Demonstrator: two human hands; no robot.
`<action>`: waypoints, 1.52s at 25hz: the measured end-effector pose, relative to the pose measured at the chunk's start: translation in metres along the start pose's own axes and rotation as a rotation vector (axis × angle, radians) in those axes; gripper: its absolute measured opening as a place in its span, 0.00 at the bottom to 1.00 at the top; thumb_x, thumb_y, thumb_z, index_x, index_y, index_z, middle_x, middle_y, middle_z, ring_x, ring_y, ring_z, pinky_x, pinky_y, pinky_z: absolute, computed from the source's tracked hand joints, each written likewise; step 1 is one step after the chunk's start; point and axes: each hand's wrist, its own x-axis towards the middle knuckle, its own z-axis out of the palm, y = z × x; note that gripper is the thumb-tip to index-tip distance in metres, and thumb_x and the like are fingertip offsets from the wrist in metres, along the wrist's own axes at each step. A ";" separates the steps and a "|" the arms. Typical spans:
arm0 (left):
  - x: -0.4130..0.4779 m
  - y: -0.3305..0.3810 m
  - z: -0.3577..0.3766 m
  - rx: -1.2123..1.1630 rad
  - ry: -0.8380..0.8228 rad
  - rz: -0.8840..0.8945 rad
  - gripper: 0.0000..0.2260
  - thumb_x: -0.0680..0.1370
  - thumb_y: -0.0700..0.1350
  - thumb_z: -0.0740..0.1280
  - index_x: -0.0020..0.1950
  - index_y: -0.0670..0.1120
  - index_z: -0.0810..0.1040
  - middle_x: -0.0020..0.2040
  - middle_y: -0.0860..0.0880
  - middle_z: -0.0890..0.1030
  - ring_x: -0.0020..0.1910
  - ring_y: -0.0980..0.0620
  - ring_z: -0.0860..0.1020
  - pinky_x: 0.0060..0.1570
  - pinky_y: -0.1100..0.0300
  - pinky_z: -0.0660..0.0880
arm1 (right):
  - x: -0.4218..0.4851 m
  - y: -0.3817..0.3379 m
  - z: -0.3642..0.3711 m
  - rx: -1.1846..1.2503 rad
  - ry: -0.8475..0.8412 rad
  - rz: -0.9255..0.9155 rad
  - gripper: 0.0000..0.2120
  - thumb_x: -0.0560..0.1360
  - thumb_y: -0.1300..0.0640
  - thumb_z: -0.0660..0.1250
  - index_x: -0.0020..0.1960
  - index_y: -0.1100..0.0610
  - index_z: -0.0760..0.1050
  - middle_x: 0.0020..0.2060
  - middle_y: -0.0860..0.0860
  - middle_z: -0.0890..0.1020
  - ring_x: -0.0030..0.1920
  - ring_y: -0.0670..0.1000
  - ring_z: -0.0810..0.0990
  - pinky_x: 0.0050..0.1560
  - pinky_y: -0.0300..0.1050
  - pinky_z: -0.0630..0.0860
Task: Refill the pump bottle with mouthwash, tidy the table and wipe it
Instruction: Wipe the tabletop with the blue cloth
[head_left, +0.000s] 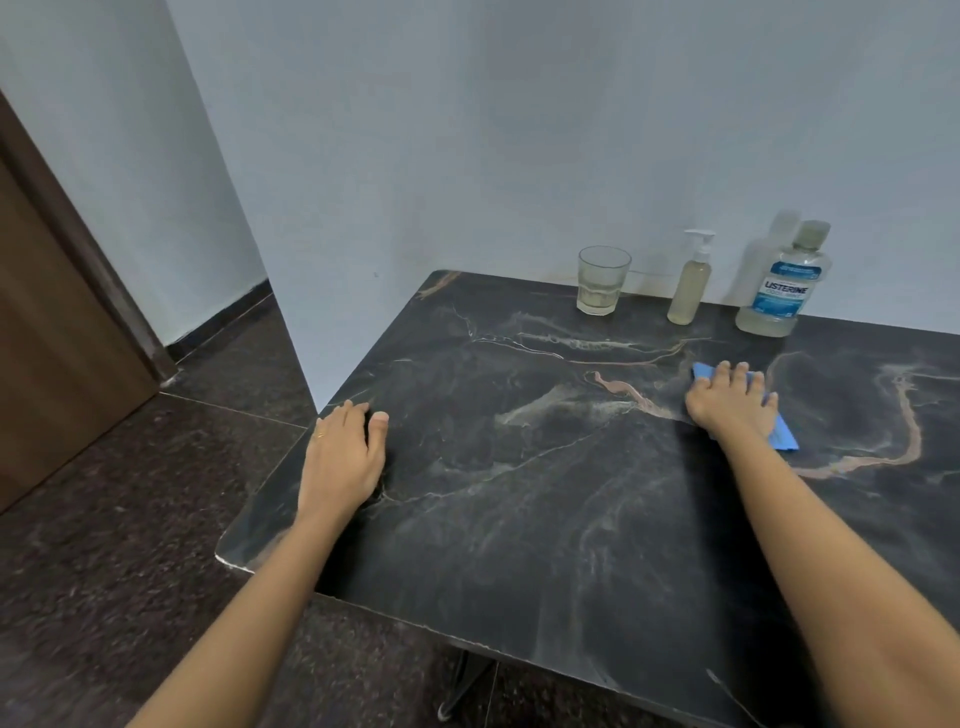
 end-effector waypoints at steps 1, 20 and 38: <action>0.001 -0.001 0.000 -0.019 0.021 0.004 0.19 0.83 0.53 0.51 0.56 0.43 0.76 0.54 0.46 0.79 0.60 0.43 0.74 0.65 0.46 0.67 | 0.005 -0.019 0.004 0.009 0.004 0.026 0.27 0.82 0.51 0.42 0.79 0.57 0.46 0.78 0.53 0.45 0.78 0.55 0.43 0.76 0.56 0.41; 0.012 -0.005 0.001 -0.328 0.131 -0.184 0.25 0.84 0.55 0.47 0.74 0.41 0.63 0.76 0.44 0.64 0.78 0.47 0.52 0.75 0.55 0.44 | -0.110 -0.322 0.085 -0.136 -0.272 -1.187 0.25 0.83 0.51 0.43 0.79 0.54 0.46 0.78 0.52 0.48 0.78 0.53 0.45 0.76 0.52 0.45; -0.053 -0.009 -0.052 -0.394 0.194 -0.210 0.21 0.84 0.52 0.51 0.44 0.40 0.74 0.40 0.49 0.76 0.43 0.48 0.74 0.45 0.58 0.65 | -0.079 -0.032 0.010 -0.104 -0.163 -0.791 0.26 0.81 0.45 0.44 0.78 0.49 0.50 0.78 0.48 0.50 0.78 0.48 0.47 0.77 0.51 0.47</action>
